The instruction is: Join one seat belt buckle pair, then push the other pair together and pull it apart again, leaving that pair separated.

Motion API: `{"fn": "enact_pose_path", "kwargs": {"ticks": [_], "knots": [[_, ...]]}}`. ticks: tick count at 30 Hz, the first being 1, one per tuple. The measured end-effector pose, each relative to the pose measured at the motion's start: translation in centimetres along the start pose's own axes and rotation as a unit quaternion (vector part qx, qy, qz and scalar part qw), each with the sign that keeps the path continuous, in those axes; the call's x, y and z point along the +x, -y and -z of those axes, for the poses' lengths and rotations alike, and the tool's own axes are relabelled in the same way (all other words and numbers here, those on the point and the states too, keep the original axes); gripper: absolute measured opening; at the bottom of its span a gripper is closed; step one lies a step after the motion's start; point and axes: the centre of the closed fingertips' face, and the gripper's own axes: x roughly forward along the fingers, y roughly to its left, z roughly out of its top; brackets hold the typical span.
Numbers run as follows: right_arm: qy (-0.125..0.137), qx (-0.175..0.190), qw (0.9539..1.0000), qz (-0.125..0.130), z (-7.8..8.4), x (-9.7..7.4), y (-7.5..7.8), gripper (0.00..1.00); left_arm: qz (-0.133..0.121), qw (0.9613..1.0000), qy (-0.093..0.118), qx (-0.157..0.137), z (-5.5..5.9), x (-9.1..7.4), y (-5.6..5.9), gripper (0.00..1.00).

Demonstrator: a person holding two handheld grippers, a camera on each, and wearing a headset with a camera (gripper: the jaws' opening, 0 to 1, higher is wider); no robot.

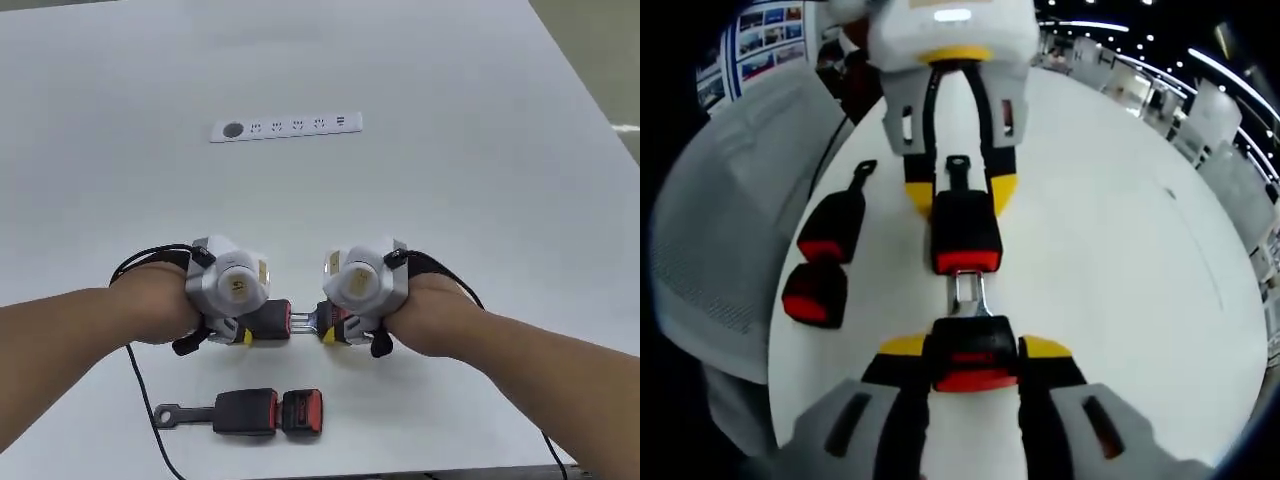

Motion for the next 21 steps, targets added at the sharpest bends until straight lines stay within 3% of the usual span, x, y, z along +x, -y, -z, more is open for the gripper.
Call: {"fn": "enact_pose_path", "kwargs": {"ticks": [5, 13, 21], "knots": [[0.011, 0.012, 0.9998, -0.005, -0.4, 0.0, -0.1, 0.32, 0.002, 1.0, 0.0, 0.005, 0.0, 0.0, 0.1, 0.31], [0.026, 0.0, 0.9997, -0.002, -1.4, 0.8, 0.0, 0.31, 0.007, 1.0, 0.001, 0.007, 0.0, 0.0, 0.0, 0.31], [0.026, 0.0, 0.9996, -0.005, -1.6, 1.0, 0.1, 0.3, 0.011, 0.9999, 0.013, -0.001, 0.0, 0.0, 0.0, 0.3]]}}
